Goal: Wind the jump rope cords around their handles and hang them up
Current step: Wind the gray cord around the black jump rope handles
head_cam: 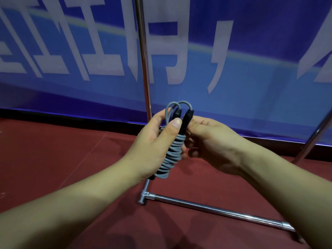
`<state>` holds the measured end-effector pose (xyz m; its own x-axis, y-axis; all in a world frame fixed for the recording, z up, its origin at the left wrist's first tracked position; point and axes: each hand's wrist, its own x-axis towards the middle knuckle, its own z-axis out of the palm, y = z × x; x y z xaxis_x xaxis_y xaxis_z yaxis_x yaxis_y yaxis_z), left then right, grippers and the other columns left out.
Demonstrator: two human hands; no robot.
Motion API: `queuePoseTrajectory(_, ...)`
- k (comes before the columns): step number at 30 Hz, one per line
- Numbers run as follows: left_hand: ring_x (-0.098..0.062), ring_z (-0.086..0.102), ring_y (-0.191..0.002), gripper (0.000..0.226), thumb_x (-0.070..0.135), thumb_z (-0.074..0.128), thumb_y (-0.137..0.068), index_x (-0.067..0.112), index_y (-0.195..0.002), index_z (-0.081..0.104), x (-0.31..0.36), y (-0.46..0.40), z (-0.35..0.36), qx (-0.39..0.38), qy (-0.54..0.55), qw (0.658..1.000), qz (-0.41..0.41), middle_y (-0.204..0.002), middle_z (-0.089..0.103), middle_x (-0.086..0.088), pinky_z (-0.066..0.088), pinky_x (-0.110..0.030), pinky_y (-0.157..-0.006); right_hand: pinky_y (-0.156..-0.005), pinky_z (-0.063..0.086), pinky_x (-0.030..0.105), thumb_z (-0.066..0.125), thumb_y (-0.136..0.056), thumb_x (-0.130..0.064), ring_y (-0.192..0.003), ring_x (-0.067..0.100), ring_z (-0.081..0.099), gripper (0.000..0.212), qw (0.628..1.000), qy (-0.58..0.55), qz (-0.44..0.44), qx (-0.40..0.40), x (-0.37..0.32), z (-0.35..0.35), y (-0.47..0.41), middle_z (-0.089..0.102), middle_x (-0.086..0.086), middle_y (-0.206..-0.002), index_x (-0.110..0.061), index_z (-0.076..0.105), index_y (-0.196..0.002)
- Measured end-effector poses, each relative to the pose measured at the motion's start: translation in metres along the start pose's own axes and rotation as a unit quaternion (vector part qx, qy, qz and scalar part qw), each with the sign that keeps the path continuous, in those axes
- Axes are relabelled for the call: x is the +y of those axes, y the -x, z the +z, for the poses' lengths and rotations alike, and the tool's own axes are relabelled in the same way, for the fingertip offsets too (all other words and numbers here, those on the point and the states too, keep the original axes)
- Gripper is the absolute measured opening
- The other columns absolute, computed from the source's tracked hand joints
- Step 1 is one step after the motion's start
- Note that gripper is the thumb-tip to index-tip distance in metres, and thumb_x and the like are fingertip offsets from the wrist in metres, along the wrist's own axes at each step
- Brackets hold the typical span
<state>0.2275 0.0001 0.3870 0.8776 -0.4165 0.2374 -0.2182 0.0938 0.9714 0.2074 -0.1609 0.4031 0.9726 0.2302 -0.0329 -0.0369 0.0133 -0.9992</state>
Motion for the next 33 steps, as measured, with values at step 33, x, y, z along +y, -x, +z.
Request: queuePoseTrajectory(33, -0.006, 0.064, -0.062, 0.049, 0.078, 0.041, -0.077, 0.04, -0.106, 0.052, 0.012, -0.026, 0.013, 0.166, -0.238, 0.956, 0.045, -0.067, 0.07, 0.005, 0.048, -0.029, -0.062, -0.06, 0.032, 0.034, 0.059, -0.079, -0.073, -0.074, 0.022, 0.046, 0.058, 0.99, -0.028, -0.026, 0.136, -0.01, 0.006, -0.014, 0.06, 0.002, -0.079, -0.018, 0.072, -0.087)
